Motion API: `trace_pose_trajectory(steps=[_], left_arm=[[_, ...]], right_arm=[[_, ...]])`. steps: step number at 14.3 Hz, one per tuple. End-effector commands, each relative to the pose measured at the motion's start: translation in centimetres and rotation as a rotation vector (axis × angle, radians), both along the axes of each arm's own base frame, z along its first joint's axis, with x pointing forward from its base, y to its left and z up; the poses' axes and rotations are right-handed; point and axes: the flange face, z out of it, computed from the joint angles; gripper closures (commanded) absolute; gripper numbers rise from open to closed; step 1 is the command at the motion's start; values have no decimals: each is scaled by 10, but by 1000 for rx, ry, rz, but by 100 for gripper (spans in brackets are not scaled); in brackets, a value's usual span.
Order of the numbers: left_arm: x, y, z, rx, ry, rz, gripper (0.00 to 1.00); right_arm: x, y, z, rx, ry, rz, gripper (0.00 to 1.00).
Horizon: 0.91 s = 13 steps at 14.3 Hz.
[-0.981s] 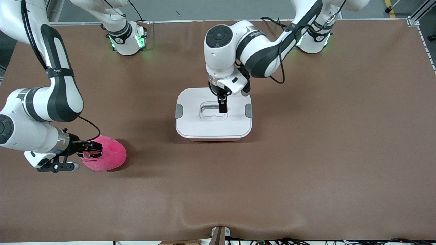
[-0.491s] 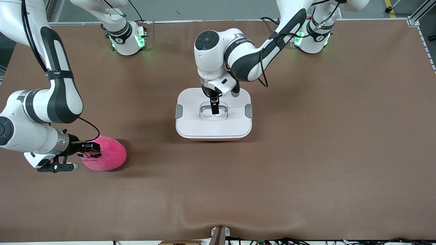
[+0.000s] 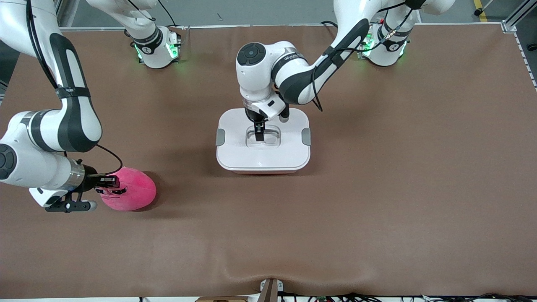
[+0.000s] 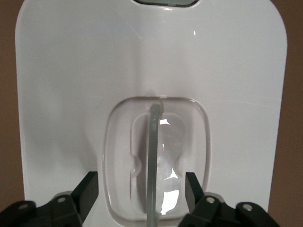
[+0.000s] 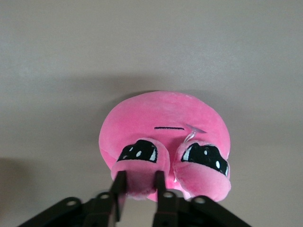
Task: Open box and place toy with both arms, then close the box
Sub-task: 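Grasp the lid handle with the left gripper while the right gripper grasps the plush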
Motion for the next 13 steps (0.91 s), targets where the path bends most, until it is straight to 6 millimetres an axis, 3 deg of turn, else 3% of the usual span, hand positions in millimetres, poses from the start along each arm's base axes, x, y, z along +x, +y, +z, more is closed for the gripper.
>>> trace_pose_trajectory(steps=[1,2,7,10,13], left_arm=[[0,-2,2,0,-31,15,39],[1,-1,1,2,-30,16,44],[6,2,10,-14,-29,32,81],[6,2,13,-16,-31,31,99],[7,3,12,-9,-31,19,100]], right_arm=[[-1,-2,-1,-8,6,-4,94],[-1,-2,-1,-7,6,-5,100],[-1,1,2,-2,5,-2,100],[-4,3,18,9,44,3,100],[-3,3,39,1,25,14,100]])
